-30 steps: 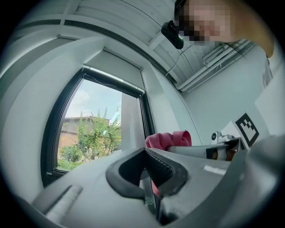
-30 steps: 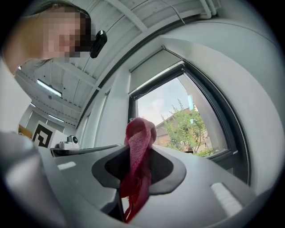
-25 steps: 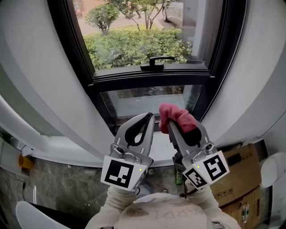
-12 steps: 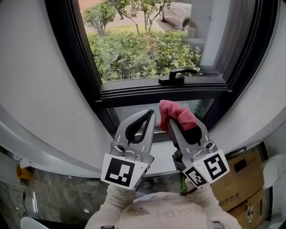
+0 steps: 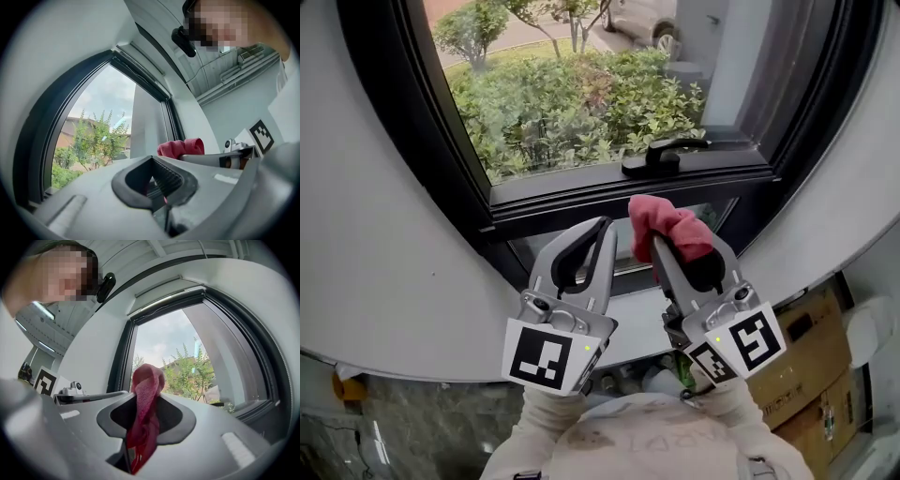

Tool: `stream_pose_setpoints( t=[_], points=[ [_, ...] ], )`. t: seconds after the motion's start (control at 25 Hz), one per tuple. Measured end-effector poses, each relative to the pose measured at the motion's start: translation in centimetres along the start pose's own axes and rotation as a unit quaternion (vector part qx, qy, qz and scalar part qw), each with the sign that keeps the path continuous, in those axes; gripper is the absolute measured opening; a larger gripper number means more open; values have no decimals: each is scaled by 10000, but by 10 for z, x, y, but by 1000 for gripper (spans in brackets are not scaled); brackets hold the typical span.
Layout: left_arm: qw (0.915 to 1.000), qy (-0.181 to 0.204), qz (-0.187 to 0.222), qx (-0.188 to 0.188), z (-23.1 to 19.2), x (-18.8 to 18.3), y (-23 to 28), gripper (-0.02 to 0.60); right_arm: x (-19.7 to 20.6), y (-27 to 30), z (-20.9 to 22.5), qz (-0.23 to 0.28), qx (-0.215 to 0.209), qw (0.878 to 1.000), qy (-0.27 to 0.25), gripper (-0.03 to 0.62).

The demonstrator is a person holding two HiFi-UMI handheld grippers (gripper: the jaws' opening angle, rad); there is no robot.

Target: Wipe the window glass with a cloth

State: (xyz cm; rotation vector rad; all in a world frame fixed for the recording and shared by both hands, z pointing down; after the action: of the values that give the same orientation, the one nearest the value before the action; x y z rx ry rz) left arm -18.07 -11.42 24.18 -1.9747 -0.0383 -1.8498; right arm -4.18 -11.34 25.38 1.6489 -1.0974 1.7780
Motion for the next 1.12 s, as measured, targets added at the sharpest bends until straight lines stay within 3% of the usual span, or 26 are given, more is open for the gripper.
stream_pose_setpoints(
  t=[0.28,0.52,0.88,1.12],
  points=[
    [9999,87,-121,64,20,13,36,0,5,1,42,92,-4,9999,123,127],
    [9999,91,-59,55,41,22,81,0,-12,7,104,204,78,9998,19,127],
    [9993,256,-70,-250,50,28,135,2,-78,50,211,535,287,9965,-580,127],
    [9983,303,-137,-482,38,17,155,0,-136,95,250,695,466,9901,-1125,128]
  ],
)
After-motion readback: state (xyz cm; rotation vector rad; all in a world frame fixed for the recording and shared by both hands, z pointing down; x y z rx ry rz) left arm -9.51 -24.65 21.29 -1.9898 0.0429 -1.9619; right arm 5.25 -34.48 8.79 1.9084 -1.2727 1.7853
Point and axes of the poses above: the fingertips, and each gripper's own axes: y forward along the fingers, z to its right, x out of its underside, the point moved 6 cm from there along -y, backward along the fingers, and after that the axes turned 15 degrees about -x, right-handed, at the moved point
